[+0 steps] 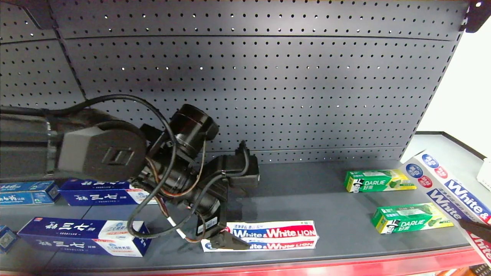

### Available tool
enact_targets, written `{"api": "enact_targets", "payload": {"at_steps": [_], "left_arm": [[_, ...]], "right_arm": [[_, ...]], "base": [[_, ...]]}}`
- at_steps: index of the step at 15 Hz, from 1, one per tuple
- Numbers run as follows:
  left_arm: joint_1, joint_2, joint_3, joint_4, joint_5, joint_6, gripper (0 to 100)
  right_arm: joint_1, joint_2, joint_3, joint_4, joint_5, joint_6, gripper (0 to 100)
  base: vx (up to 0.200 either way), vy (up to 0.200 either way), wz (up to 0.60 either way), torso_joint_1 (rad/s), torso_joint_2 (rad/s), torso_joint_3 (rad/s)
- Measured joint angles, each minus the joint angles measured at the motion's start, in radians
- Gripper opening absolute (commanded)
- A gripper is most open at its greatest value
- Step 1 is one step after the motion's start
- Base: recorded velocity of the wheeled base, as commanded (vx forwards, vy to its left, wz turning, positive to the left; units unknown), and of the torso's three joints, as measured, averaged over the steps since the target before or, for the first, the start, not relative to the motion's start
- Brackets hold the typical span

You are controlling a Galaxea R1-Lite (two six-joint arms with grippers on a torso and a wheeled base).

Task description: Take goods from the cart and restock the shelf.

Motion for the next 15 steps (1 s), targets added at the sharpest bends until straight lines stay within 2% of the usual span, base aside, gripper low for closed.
{"api": "enact_targets", "payload": {"at_steps": [2, 4, 8, 10, 13, 15], "left_arm": [[0.027, -0.043, 0.011, 0.0, 0.002, -0.032, 100], [0.049, -0.1, 0.036, -0.003, 0.005, -0.089, 100], [0.064, -0.229, 0.17, -0.032, 0.012, -0.177, 100], [0.07, -0.296, 0.233, -0.047, 0.032, -0.204, 100], [0.081, -0.374, 0.267, -0.051, 0.055, -0.217, 100], [0.09, -0.412, 0.272, -0.057, 0.061, -0.254, 100]], "right_arm": [[0.012, 0.02, -0.028, 0.0, 0.011, 0.001, 0], [0.021, 0.064, -0.085, -0.001, 0.042, 0.0, 0], [0.094, 0.185, -0.187, -0.011, 0.079, 0.0, 0], [0.145, 0.248, -0.207, -0.086, 0.094, 0.0, 0], [0.175, 0.328, -0.24, -0.137, 0.18, -0.004, 0], [0.186, 0.37, -0.271, -0.136, 0.219, -0.007, 0]], "base": [[0.0, 0.0, 0.0, 0.0, 0.0, 0.0], [0.0, 0.0, 0.0, 0.0, 0.0, 0.0], [0.0, 0.0, 0.0, 0.0, 0.0, 0.0], [0.0, 0.0, 0.0, 0.0, 0.0, 0.0], [0.0, 0.0, 0.0, 0.0, 0.0, 0.0], [0.0, 0.0, 0.0, 0.0, 0.0, 0.0]]}}
